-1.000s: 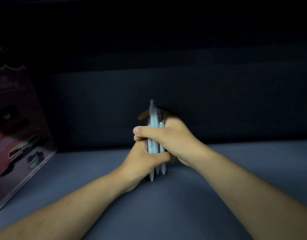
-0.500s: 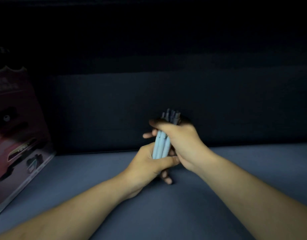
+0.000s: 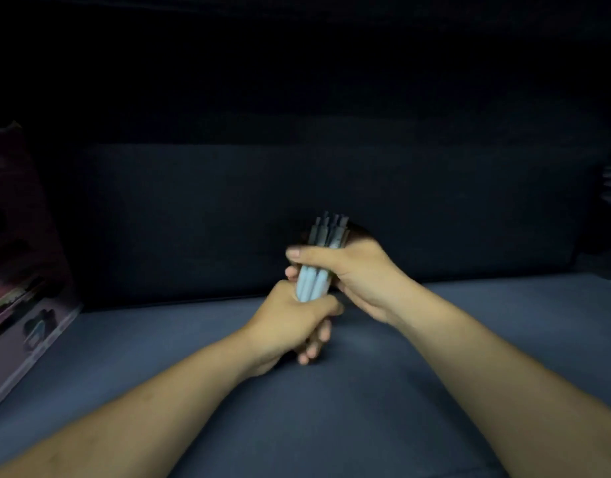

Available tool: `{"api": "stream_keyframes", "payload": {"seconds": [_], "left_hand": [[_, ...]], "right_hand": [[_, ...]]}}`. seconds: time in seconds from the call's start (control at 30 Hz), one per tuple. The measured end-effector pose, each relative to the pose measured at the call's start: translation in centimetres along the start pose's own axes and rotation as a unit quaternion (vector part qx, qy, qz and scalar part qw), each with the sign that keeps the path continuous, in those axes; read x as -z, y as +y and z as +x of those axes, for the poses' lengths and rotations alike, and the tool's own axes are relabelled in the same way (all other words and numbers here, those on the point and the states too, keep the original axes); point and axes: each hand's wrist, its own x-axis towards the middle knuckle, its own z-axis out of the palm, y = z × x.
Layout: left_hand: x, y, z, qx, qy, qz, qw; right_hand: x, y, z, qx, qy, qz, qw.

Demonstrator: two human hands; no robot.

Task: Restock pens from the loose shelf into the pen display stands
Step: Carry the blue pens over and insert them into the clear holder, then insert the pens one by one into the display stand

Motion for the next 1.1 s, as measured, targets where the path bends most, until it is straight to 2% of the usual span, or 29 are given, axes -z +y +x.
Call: {"api": "stream_keyframes", "payload": {"seconds": [0.1, 0.17, 0.3, 0.37, 0.47, 0.57, 0.7, 0.87, 1.1], "left_hand": [[0.4, -0.9, 0.8, -0.01, -0.014, -0.037, 0.999], [0.4, -0.7, 0.7, -0.02, -0.006, -0.068, 0.997], [-0.3, 0.2, -0.8, -0.031, -0.04, -0.08, 0.995], [-0.8, 1.2, -2.4, -0.031, -0.073, -0.074, 0.994], [-2.1, 3.0, -5.4, -0.027, -0.158, -0.117, 0.98], [-4.5, 5.3, -9.0, -0.036, -0.248, -0.152, 0.956], [-10.4, 7.6, -12.3, -0.049, -0.295, -0.16, 0.941], [-21.8, 9.8, -15.9, -0.066, -0.334, -0.193, 0.92], [-42.6, 13.4, -23.8, -0.071, -0.437, -0.238, 0.865]], "right_hand": [[1.2, -1.6, -1.4, 0.034, -0.041, -0.106, 0.993], [2.0, -2.6, -3.4, 0.037, -0.035, -0.134, 0.99], [3.4, -3.5, -9.2, 0.034, 0.071, -0.184, 0.98], [4.2, -3.7, -12.6, 0.042, 0.136, -0.242, 0.96], [5.9, -4.2, -17.9, 0.044, 0.196, -0.405, 0.892], [8.3, -5.7, -23.8, 0.016, 0.214, -0.58, 0.786], [10.9, -8.1, -31.8, -0.062, 0.256, -0.689, 0.676], [15.5, -9.9, -42.8, -0.131, 0.304, -0.725, 0.604], [25.1, -12.7, -60.9, -0.212, 0.373, -0.749, 0.505]]}}
